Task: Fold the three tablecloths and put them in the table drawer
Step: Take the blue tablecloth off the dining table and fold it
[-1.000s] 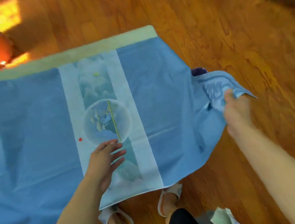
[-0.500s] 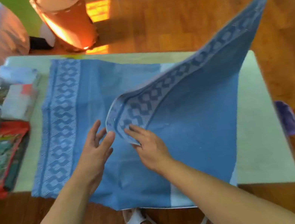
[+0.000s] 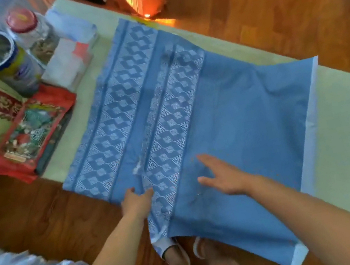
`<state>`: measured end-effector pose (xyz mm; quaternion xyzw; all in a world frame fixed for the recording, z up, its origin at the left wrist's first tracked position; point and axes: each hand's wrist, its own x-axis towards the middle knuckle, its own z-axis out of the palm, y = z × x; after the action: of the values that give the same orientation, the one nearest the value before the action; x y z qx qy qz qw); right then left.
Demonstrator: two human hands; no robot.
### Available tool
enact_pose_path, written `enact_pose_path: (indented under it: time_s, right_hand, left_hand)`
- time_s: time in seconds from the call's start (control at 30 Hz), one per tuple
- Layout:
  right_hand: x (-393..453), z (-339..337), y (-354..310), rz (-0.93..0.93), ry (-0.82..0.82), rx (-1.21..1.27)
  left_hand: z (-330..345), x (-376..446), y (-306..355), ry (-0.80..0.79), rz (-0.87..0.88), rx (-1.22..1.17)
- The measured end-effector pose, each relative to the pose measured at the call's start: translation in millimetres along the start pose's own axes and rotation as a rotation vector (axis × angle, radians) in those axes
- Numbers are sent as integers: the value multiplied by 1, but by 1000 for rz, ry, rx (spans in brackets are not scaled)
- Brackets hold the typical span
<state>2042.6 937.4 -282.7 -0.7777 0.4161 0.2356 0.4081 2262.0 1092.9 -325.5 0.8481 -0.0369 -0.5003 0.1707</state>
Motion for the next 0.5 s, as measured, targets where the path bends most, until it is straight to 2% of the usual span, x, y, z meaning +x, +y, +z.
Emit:
enact_pose_path:
  time_s: [0.1,0.23,0.3,0.43,0.5]
  right_hand:
    - [16,-26,31,98,-5,-101]
    - [29,-28,47,171,-30,-130]
    - [35,-20,44,168,-45,-114]
    - [53,-20,17,105,-10,-79]
    - [65,-27,-2,60,13,-73]
  left_hand:
    - [6,-7,-8,59,16,52]
    - [23,-22,-25,20,-3,140]
    - [36,-30,-27,59,-8,168]
    - [53,-34,-16,236,23,209]
    - [50,-30,-22,258,5,192]
